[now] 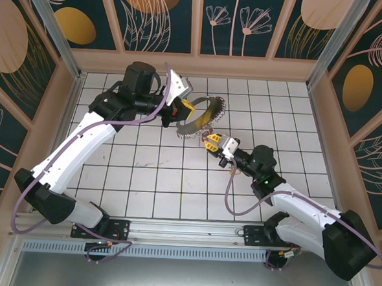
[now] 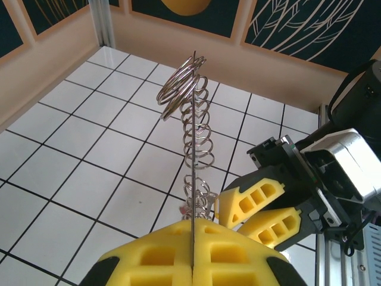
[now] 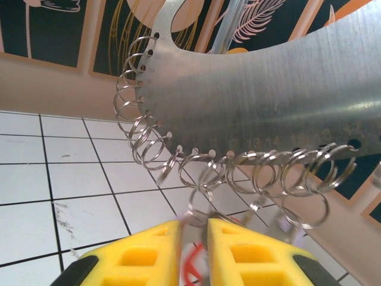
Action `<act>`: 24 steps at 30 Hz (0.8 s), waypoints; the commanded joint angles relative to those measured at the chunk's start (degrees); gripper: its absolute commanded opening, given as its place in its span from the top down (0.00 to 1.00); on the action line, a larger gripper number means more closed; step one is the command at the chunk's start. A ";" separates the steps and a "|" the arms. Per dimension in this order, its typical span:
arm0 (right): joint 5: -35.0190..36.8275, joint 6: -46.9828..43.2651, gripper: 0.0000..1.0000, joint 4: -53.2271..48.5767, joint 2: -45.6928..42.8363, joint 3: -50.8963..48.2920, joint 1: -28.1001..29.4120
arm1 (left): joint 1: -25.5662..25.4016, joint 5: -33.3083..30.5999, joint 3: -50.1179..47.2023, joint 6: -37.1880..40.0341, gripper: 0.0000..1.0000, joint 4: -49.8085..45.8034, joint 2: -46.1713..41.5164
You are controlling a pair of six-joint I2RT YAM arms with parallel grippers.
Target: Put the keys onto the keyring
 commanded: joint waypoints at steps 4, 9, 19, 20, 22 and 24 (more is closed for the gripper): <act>3.51 0.79 0.80 7.79 2.49 0.88 1.42 | -0.09 1.17 2.72 -1.42 1.00 0.15 0.76; 6.39 1.06 0.79 9.50 3.81 0.41 1.46 | -0.09 1.25 3.07 -1.78 1.00 0.10 0.89; 6.59 2.29 0.85 12.44 6.09 0.70 1.50 | -0.09 1.67 2.94 -2.40 1.00 0.22 1.16; 6.27 2.29 0.86 12.52 6.16 0.79 1.49 | -0.09 1.56 2.91 -2.56 1.00 0.19 1.13; 6.33 2.39 0.85 12.61 6.32 0.80 1.50 | -0.10 1.57 2.83 -2.54 1.00 0.29 1.09; 6.24 2.27 0.85 12.81 6.27 0.57 1.50 | -0.10 1.29 2.83 -2.56 1.00 0.34 0.98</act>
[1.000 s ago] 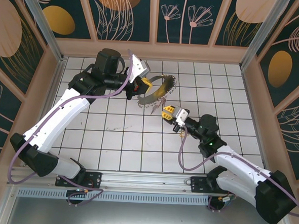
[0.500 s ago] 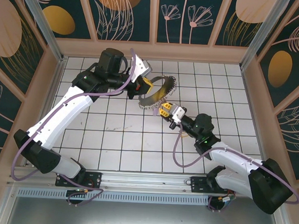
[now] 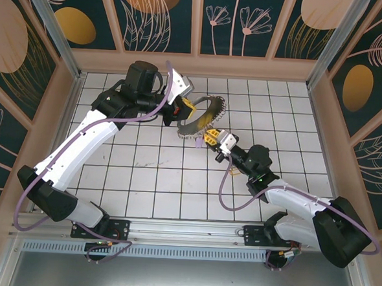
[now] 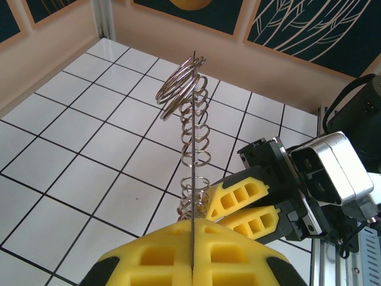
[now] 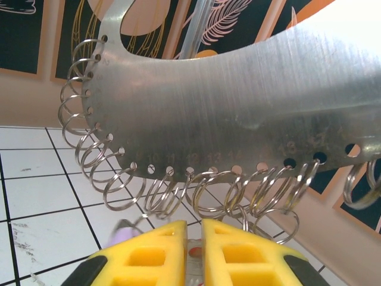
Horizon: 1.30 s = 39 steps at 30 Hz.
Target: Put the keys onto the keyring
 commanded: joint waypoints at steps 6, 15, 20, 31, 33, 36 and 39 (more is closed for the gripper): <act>-0.87 0.71 0.86 3.47 -0.30 -0.57 0.42 | -0.03 1.06 1.84 -0.96 1.00 0.99 -0.37; -1.50 0.80 0.85 5.07 0.08 -0.87 0.51 | -0.09 1.13 2.04 -1.51 1.00 1.24 -0.03; -1.77 0.01 0.85 5.92 0.37 -0.64 0.52 | -0.08 1.00 1.31 -2.46 1.00 1.65 -0.53; -2.27 0.27 0.82 7.36 1.87 -0.26 0.51 | -0.06 1.35 0.37 -3.24 1.00 3.14 -0.98; -2.40 0.23 0.81 8.12 2.16 -0.19 0.56 | -0.02 1.34 0.37 -3.30 1.00 3.10 -0.91; -2.03 -0.03 0.80 8.28 2.44 0.00 0.69 | -0.05 1.26 0.47 -3.31 1.00 3.11 -0.74; -1.51 -0.16 0.79 8.98 2.49 -0.09 0.78 | -0.06 1.28 0.39 -3.32 1.00 3.22 -0.73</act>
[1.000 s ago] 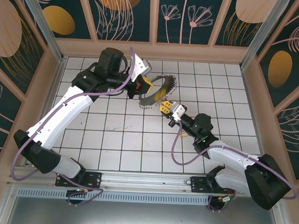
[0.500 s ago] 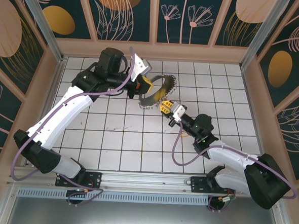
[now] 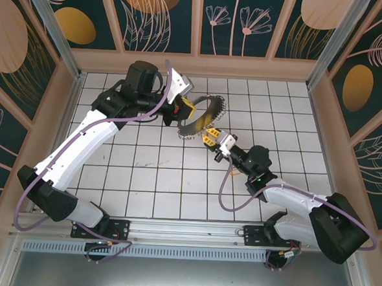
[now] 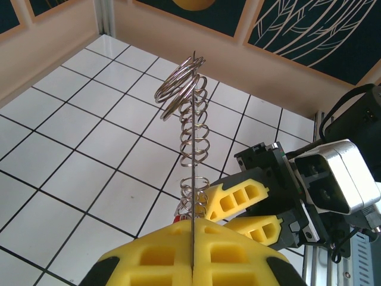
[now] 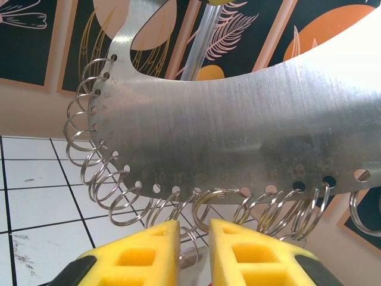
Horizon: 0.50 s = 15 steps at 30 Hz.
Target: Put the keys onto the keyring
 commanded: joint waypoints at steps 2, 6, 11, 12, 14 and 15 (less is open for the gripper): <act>0.61 -0.45 0.76 4.16 0.51 0.17 0.70 | -0.07 1.50 0.47 -1.24 1.00 3.29 -0.63; 3.73 -1.02 0.75 5.30 0.76 -0.16 1.20 | -0.05 1.53 0.39 -1.34 1.00 3.32 -0.53; 5.72 -1.34 0.78 5.97 1.44 -0.10 1.34 | 0.00 1.71 0.53 -1.37 1.00 3.45 -0.49; 6.06 -1.33 0.78 6.13 1.54 -0.05 1.29 | -0.06 1.69 0.49 -1.45 1.00 3.45 -0.49; 6.79 -1.34 0.78 6.53 1.96 -0.09 1.41 | -0.08 1.63 0.50 -1.50 1.00 3.45 -0.55; 7.01 -1.37 0.78 6.85 2.06 -0.17 1.42 | -0.01 1.58 0.49 -1.45 1.00 3.46 -0.57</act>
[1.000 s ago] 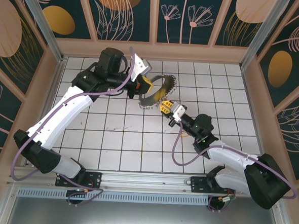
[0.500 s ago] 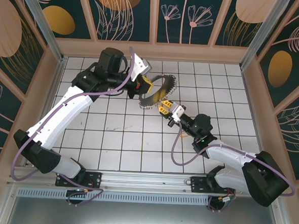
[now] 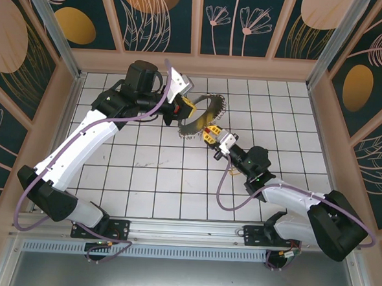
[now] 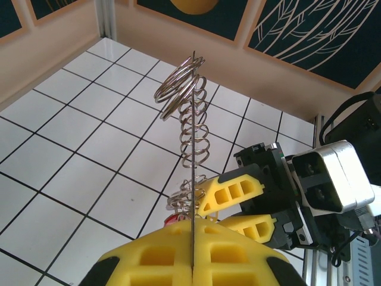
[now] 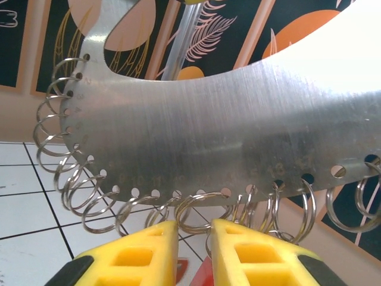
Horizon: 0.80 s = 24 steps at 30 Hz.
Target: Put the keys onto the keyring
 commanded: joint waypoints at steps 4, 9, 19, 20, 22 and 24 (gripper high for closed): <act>1.16 -0.72 0.76 4.13 1.07 -0.10 0.56 | -0.09 1.61 0.49 -1.01 1.00 2.79 -0.66; 0.19 -0.89 0.74 4.47 1.49 0.23 0.68 | -0.08 1.71 0.40 -1.21 1.00 2.85 -0.55; 2.40 -1.18 0.75 6.12 2.42 0.68 0.89 | -0.08 1.88 0.44 -1.56 1.00 3.02 -0.39; 2.71 -1.08 0.75 6.48 2.50 0.63 0.92 | -0.05 1.88 0.39 -1.59 1.00 3.02 -0.37; 3.24 -1.00 0.75 7.26 2.73 0.59 0.93 | -0.09 1.93 0.30 -1.54 1.00 3.02 -0.40; 3.35 -0.98 0.75 7.89 2.87 0.35 1.01 | -0.08 1.84 0.35 -1.59 1.00 3.10 -0.40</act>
